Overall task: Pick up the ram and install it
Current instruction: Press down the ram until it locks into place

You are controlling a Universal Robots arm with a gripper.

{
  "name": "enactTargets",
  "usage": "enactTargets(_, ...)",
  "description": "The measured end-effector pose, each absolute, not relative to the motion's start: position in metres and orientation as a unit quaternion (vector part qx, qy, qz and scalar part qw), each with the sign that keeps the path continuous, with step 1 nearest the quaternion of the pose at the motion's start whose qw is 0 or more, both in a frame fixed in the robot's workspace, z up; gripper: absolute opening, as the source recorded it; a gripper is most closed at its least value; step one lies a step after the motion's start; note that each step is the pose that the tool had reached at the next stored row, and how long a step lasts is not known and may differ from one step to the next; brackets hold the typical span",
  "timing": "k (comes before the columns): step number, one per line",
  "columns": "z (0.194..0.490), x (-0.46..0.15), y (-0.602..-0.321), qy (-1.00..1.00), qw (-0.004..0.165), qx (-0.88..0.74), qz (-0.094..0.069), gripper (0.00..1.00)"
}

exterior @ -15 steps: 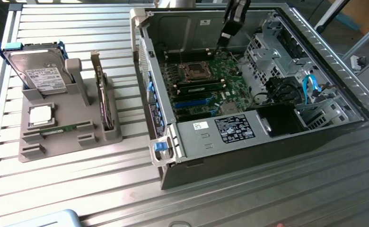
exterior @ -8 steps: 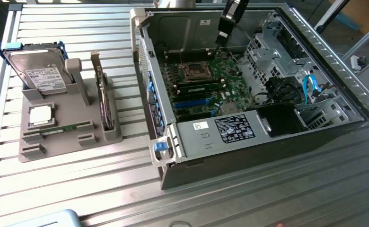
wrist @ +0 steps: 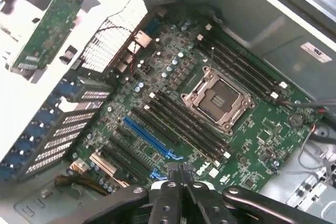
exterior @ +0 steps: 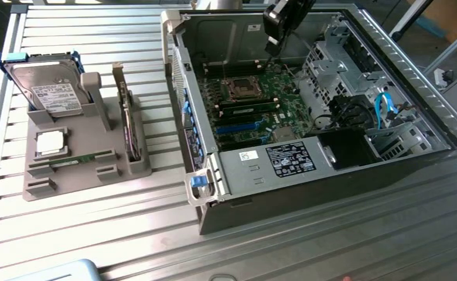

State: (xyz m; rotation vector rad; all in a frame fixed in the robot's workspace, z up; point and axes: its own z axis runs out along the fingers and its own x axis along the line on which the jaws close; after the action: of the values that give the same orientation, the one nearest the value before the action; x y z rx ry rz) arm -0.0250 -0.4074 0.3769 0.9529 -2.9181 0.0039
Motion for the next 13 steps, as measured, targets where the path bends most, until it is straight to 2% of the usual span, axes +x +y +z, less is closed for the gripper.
enactTargets(13, 0.3765, -0.0250, -0.4074, -0.991, 0.036, 0.130, -0.005, 0.10)
